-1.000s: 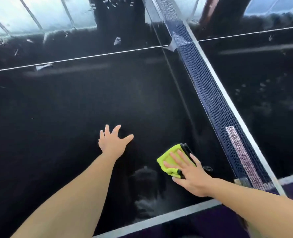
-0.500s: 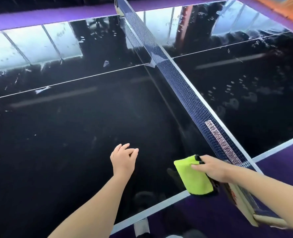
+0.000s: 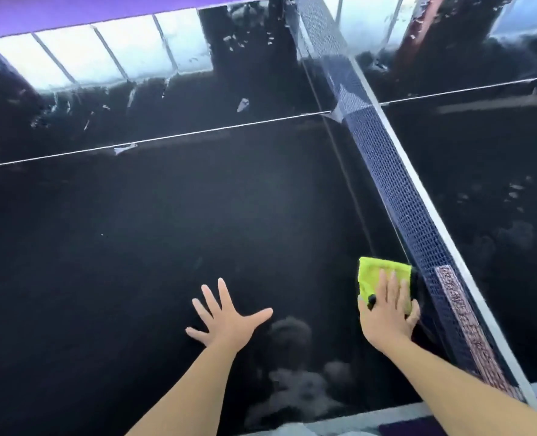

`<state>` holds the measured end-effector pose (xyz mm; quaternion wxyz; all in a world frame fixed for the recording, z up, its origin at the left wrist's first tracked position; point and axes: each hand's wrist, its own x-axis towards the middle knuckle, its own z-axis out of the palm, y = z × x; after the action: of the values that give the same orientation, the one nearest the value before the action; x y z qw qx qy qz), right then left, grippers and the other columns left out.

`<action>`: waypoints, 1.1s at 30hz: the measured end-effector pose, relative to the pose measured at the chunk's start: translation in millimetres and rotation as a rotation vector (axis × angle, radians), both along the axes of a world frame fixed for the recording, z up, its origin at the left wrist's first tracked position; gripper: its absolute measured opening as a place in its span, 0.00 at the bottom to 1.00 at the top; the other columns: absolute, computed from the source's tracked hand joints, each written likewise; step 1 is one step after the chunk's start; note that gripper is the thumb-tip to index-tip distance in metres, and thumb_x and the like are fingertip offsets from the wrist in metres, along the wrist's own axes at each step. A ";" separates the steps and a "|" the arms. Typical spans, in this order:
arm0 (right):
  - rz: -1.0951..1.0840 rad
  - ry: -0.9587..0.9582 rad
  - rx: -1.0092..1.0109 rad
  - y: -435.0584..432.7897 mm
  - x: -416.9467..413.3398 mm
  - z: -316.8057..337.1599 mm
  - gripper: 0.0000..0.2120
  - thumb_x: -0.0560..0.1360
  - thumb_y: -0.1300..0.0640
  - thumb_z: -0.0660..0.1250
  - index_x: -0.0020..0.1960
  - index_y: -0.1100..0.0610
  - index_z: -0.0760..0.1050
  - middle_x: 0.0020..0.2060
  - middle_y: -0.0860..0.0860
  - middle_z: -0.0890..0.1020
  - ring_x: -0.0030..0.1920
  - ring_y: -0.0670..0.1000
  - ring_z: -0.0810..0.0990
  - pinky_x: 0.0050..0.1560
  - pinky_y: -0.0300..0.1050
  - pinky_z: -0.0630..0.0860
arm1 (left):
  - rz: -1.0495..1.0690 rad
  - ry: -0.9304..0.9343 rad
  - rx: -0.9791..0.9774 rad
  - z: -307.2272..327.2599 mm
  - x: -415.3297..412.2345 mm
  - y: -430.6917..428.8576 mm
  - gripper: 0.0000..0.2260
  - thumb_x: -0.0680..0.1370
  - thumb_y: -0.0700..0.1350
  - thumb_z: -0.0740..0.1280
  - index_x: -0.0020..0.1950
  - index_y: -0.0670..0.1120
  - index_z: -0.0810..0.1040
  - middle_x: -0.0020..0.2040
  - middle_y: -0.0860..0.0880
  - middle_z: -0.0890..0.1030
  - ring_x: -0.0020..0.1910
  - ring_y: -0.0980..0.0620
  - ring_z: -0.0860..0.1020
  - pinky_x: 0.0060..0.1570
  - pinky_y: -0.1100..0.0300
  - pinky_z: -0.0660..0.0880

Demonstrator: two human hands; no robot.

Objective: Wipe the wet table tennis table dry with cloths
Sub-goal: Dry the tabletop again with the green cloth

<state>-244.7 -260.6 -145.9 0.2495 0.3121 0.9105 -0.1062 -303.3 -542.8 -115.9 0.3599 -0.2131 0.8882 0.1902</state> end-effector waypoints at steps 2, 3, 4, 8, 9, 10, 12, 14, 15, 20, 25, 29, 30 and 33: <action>-0.049 0.047 -0.052 -1.0 -45.5 -0.2 0.34 0.81 0.38 0.46 0.79 0.46 0.30 0.79 0.48 0.33 0.79 0.51 0.33 0.77 0.58 0.41 | 0.052 -0.084 0.020 2.7 -9.4 9.7 0.63 0.60 0.81 0.65 0.74 0.61 0.22 0.76 0.51 0.22 0.76 0.42 0.25 0.70 0.27 0.35; -0.054 0.056 -0.078 1.4 -79.6 -0.2 0.34 0.82 0.38 0.46 0.79 0.45 0.31 0.79 0.48 0.34 0.79 0.51 0.33 0.77 0.58 0.40 | 0.068 -0.119 0.026 1.9 -14.0 13.7 0.65 0.59 0.81 0.66 0.72 0.61 0.19 0.74 0.49 0.19 0.74 0.41 0.22 0.69 0.27 0.34; -0.049 0.064 -0.093 5.3 -118.3 -1.6 0.33 0.82 0.38 0.47 0.79 0.43 0.32 0.79 0.48 0.34 0.79 0.51 0.32 0.77 0.59 0.39 | 0.072 -0.148 0.018 -0.8 -18.5 17.2 0.66 0.58 0.81 0.66 0.69 0.60 0.16 0.71 0.48 0.16 0.73 0.39 0.21 0.68 0.26 0.33; -0.024 0.126 -0.108 13.6 -275.4 -5.1 0.31 0.81 0.39 0.48 0.79 0.38 0.37 0.80 0.49 0.37 0.79 0.53 0.34 0.76 0.61 0.38 | 0.079 -0.224 -0.087 -10.9 -26.2 23.8 0.70 0.56 0.81 0.67 0.64 0.57 0.11 0.64 0.45 0.11 0.70 0.37 0.18 0.68 0.24 0.35; 0.008 0.148 -0.100 12.3 -313.5 -5.8 0.31 0.81 0.39 0.49 0.79 0.38 0.38 0.80 0.50 0.38 0.79 0.53 0.34 0.76 0.61 0.38 | 0.081 -0.235 -0.101 -12.1 -27.1 24.9 0.70 0.56 0.81 0.67 0.64 0.56 0.11 0.63 0.45 0.10 0.70 0.36 0.18 0.68 0.24 0.36; 0.056 0.163 -0.090 9.9 -349.3 -6.5 0.30 0.81 0.39 0.49 0.79 0.37 0.40 0.81 0.50 0.39 0.79 0.54 0.35 0.76 0.61 0.38 | 0.082 -0.252 -0.103 -12.5 -27.8 25.6 0.70 0.56 0.81 0.67 0.63 0.56 0.10 0.63 0.45 0.10 0.69 0.36 0.18 0.68 0.25 0.36; 0.190 0.160 -0.083 1.0 -408.9 -6.6 0.30 0.81 0.39 0.49 0.79 0.37 0.41 0.81 0.50 0.39 0.80 0.55 0.36 0.76 0.62 0.38 | 0.080 -0.265 -0.114 -12.4 -29.5 25.5 0.70 0.55 0.81 0.67 0.62 0.56 0.10 0.64 0.45 0.10 0.69 0.36 0.18 0.68 0.25 0.35; 0.312 0.140 -0.085 -11.4 -447.6 -8.7 0.30 0.81 0.40 0.48 0.79 0.38 0.40 0.80 0.51 0.38 0.79 0.56 0.35 0.76 0.63 0.37 | 0.068 -0.264 -0.124 -15.7 -29.0 24.4 0.70 0.55 0.81 0.67 0.62 0.56 0.10 0.64 0.45 0.11 0.69 0.36 0.18 0.68 0.25 0.35; 0.349 0.134 -0.087 -18.1 -458.0 -9.7 0.30 0.81 0.40 0.48 0.79 0.38 0.39 0.80 0.51 0.38 0.79 0.56 0.35 0.76 0.63 0.37 | 0.063 -0.265 -0.121 -16.8 -28.6 23.5 0.70 0.56 0.81 0.67 0.62 0.56 0.10 0.64 0.45 0.11 0.69 0.36 0.18 0.68 0.25 0.34; 0.573 0.137 -0.054 -42.9 -430.0 -4.7 0.30 0.81 0.38 0.46 0.79 0.38 0.37 0.80 0.52 0.36 0.79 0.56 0.34 0.76 0.63 0.37 | 0.055 -0.245 -0.099 -13.7 -26.3 23.3 0.69 0.57 0.81 0.66 0.62 0.57 0.10 0.65 0.46 0.11 0.68 0.37 0.17 0.68 0.25 0.33; 0.806 0.171 -0.166 -32.4 -302.7 -0.4 0.29 0.81 0.38 0.48 0.77 0.32 0.38 0.80 0.47 0.35 0.79 0.50 0.32 0.76 0.58 0.33 | 0.056 -0.185 -0.075 -10.8 -22.3 24.5 0.68 0.57 0.81 0.66 0.63 0.59 0.11 0.67 0.46 0.13 0.70 0.37 0.18 0.67 0.25 0.32; 0.832 0.145 -0.226 -37.7 -183.0 4.7 0.30 0.82 0.39 0.50 0.76 0.31 0.35 0.78 0.45 0.32 0.76 0.48 0.27 0.76 0.56 0.30 | 0.017 -0.142 -0.010 -5.6 -17.0 19.3 0.67 0.60 0.79 0.68 0.66 0.59 0.13 0.68 0.46 0.14 0.70 0.36 0.19 0.64 0.24 0.31; 0.842 0.140 -0.234 -41.3 -152.6 5.2 0.30 0.82 0.39 0.49 0.76 0.30 0.34 0.78 0.45 0.31 0.76 0.47 0.25 0.76 0.56 0.30 | -0.005 -0.131 0.013 -4.6 -15.6 17.2 0.65 0.63 0.76 0.69 0.68 0.59 0.15 0.69 0.45 0.14 0.70 0.36 0.19 0.65 0.24 0.31; 0.868 0.116 -0.295 -60.1 -62.2 7.7 0.29 0.82 0.39 0.49 0.74 0.29 0.33 0.77 0.43 0.29 0.74 0.45 0.23 0.75 0.56 0.28 | -0.070 -0.092 0.119 5.1 -6.1 -2.5 0.54 0.72 0.67 0.69 0.76 0.62 0.25 0.74 0.47 0.20 0.73 0.37 0.22 0.68 0.26 0.33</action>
<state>-306.9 -320.7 -138.1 0.2611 -0.1432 0.9446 -0.1378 -309.4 -545.2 -110.8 0.4187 -0.1685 0.8648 0.2201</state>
